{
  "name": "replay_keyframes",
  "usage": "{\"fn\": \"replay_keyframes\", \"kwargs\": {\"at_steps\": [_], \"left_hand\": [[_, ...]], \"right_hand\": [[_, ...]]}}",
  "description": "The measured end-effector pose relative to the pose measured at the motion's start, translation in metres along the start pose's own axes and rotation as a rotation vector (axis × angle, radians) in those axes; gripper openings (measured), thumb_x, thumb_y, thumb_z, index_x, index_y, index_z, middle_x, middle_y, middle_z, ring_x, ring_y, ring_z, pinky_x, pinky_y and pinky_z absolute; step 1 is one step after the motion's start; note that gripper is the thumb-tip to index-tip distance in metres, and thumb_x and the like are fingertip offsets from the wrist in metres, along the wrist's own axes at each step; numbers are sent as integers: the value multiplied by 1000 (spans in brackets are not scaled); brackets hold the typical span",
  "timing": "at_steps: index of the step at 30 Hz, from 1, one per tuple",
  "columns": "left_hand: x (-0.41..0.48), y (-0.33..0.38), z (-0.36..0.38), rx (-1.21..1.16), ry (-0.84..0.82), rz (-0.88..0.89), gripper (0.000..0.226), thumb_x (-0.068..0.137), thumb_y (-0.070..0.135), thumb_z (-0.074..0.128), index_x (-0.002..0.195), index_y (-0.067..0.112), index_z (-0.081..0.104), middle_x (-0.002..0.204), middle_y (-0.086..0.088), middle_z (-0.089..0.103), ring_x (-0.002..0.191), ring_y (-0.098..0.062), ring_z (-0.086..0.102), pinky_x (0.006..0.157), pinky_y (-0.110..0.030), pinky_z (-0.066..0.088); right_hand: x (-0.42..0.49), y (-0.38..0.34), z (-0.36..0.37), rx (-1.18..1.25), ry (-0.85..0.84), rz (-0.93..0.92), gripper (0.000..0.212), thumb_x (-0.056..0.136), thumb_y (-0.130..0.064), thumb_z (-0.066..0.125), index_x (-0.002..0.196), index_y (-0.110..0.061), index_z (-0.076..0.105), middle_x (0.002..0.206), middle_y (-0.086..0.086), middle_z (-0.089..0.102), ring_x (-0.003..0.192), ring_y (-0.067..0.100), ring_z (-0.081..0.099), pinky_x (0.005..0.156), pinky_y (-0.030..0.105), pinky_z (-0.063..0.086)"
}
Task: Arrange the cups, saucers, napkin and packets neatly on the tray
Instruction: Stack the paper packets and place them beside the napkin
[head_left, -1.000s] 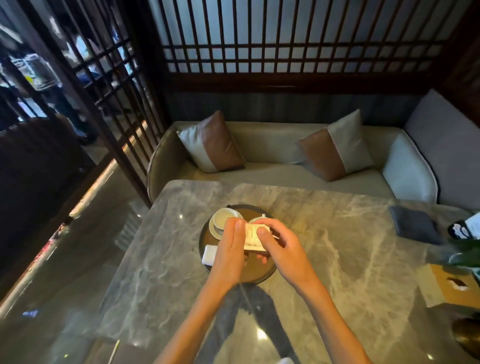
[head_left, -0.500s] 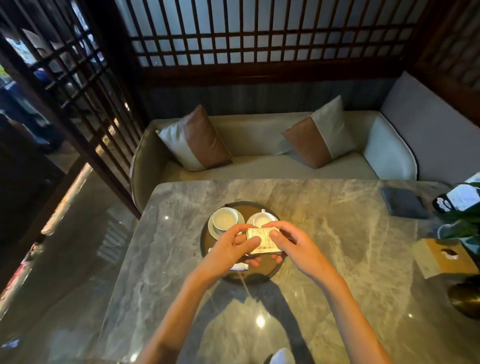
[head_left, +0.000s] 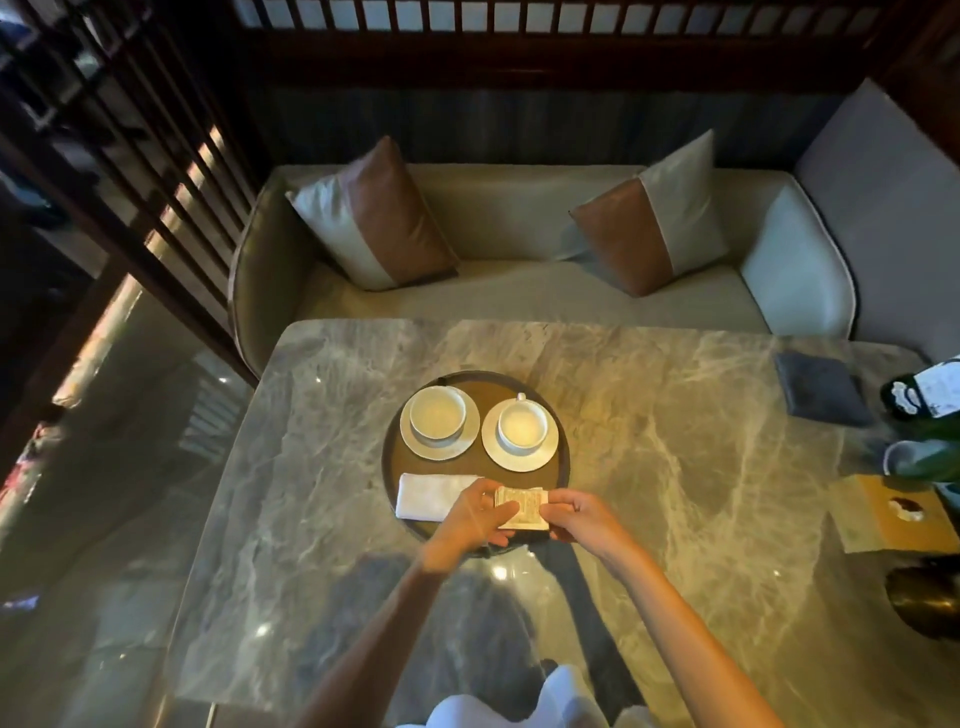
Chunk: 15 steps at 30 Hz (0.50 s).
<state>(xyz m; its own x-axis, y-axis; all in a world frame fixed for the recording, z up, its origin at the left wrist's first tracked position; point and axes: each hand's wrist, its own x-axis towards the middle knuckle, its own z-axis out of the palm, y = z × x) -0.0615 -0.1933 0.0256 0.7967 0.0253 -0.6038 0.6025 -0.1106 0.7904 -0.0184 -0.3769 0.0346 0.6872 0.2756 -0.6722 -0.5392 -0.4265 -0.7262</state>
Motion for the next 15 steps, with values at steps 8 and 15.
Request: {"fn": "replay_keyframes", "kwargs": {"at_steps": [8, 15], "left_hand": [[86, -26, 27, 194, 134, 62, 19, 92, 12, 63, 98, -6, 66, 94, -16, 69, 86, -22, 64, 78, -26, 52], [116, -46, 45, 235, 176, -112, 27, 97, 20, 50, 105, -1, 64, 105, -18, 68, 99, -31, 64, 88, -49, 56]], "right_hand": [[93, 37, -3, -72, 110, 141, 27, 92, -6, 63, 66, -10, 56, 62, 11, 49, 57, 19, 45, 57, 31, 37], [131, 63, 0, -96, 181, 175, 17, 90, -10, 65, 103, -6, 75, 73, 2, 67, 65, 17, 59, 63, 30, 49]]}}
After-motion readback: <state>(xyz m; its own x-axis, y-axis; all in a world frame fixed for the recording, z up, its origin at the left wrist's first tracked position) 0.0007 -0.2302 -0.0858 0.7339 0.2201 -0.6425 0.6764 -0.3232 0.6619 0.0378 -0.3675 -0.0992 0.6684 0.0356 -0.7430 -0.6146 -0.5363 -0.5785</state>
